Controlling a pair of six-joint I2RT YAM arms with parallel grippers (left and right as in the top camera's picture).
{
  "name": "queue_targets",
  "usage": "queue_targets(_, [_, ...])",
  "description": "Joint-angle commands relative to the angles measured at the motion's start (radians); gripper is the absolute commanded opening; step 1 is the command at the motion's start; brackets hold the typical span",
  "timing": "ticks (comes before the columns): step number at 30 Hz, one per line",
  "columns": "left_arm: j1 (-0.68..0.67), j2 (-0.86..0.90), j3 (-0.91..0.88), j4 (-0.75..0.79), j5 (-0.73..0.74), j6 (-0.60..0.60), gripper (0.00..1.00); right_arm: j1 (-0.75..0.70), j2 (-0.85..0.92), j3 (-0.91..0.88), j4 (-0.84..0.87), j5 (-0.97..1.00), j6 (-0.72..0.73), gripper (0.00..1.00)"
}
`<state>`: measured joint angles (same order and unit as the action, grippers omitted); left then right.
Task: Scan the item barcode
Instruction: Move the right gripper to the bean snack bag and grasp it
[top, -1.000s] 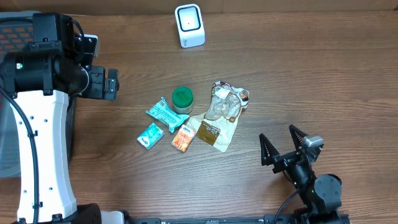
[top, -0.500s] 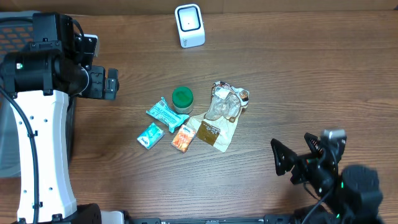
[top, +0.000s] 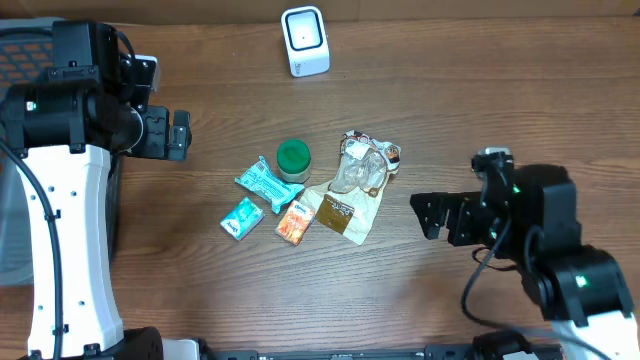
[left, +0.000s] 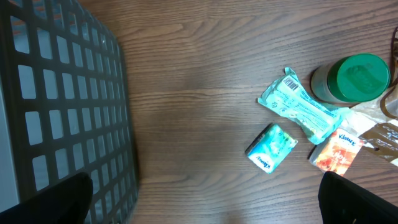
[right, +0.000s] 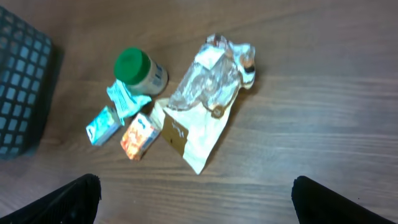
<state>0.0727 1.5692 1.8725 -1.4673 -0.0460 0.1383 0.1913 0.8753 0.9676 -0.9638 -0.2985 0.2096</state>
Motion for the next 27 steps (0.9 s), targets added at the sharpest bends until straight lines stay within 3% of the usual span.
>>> queue_targets(1, [-0.001,0.007,0.008,0.002,-0.002,0.011,0.99,0.004,0.075,0.019,0.005,-0.045,0.004,0.99])
queue_targets(7, [-0.001,0.007,0.008,0.002,-0.002,0.011,0.99,0.004,0.255,0.019,0.027,-0.125,0.029,0.96])
queue_targets(12, [-0.001,0.007,0.008,0.002,-0.002,0.011,1.0,-0.007,0.465,0.019,0.091,-0.242,-0.001,0.82])
queue_targets(16, [-0.001,0.007,0.008,0.002,-0.002,0.011,1.0,-0.03,0.602,0.019,0.163,-0.326,-0.035,0.77])
queue_targets(27, [-0.001,0.007,0.008,0.002,-0.002,0.011,0.99,-0.098,0.779,-0.005,0.307,-0.388,-0.026,0.74])
